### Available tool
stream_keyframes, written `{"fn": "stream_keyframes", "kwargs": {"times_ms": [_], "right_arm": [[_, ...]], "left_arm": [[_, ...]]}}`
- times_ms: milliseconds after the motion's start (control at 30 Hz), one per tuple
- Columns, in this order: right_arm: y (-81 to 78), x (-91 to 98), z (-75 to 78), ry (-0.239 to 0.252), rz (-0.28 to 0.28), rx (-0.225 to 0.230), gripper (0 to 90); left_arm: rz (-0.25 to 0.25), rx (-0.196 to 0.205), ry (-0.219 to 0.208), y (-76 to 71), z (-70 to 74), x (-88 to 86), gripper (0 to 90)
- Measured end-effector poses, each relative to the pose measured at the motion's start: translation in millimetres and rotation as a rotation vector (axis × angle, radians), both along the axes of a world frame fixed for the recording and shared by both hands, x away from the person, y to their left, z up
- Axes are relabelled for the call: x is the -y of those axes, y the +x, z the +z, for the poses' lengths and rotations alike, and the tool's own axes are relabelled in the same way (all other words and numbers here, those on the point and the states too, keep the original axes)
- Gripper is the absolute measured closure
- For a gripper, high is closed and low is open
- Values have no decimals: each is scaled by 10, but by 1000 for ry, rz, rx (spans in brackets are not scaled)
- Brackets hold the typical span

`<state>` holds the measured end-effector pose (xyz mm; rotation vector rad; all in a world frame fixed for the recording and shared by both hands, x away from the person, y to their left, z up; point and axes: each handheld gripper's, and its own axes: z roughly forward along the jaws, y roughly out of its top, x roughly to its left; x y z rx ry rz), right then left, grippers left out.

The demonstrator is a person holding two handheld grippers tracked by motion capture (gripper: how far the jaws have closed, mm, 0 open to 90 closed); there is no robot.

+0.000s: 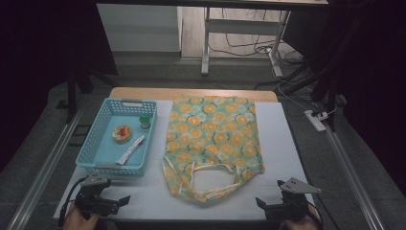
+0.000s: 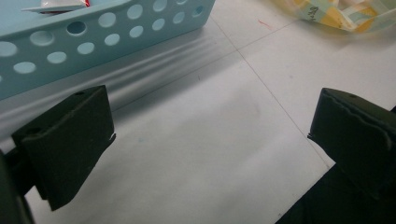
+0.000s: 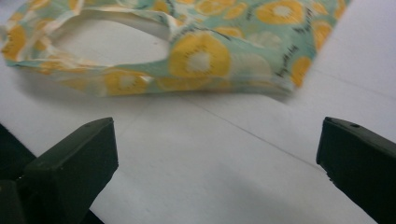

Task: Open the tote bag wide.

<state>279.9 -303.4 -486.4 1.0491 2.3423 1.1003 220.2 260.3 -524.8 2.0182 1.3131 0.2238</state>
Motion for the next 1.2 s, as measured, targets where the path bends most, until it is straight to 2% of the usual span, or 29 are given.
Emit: {"fn": "stream_keyframes", "kwargs": {"times_ms": [167, 233, 433, 533, 633, 833, 967, 1200], "right_arm": [[5, -25, -6, 4, 27, 4, 0], [8, -69, -1, 13, 64, -2, 0], [47, -189, 0, 25, 114, -49, 0], [71, -240, 4, 35, 132, -55, 0], [83, -287, 33, 23, 137, -41, 0], [120, -334, 69, 42, 132, -63, 0], [134, -385, 94, 41, 148, -69, 0], [187, -527, 110, 3, 198, -72, 0]], "left_arm": [[-6, -1, 9, 0, -2, 17, 0], [-9, -1, 11, 0, -1, 20, 0], [-6, 0, 6, -1, -1, 13, 0], [-7, 0, 6, -1, 0, 13, 0], [-5, 1, 7, -2, 0, 15, 0], [-4, 1, 5, -3, 1, 10, 0], [-3, 0, 5, -1, 0, 11, 0], [-1, -1, 4, -2, 0, 12, 0]]}}
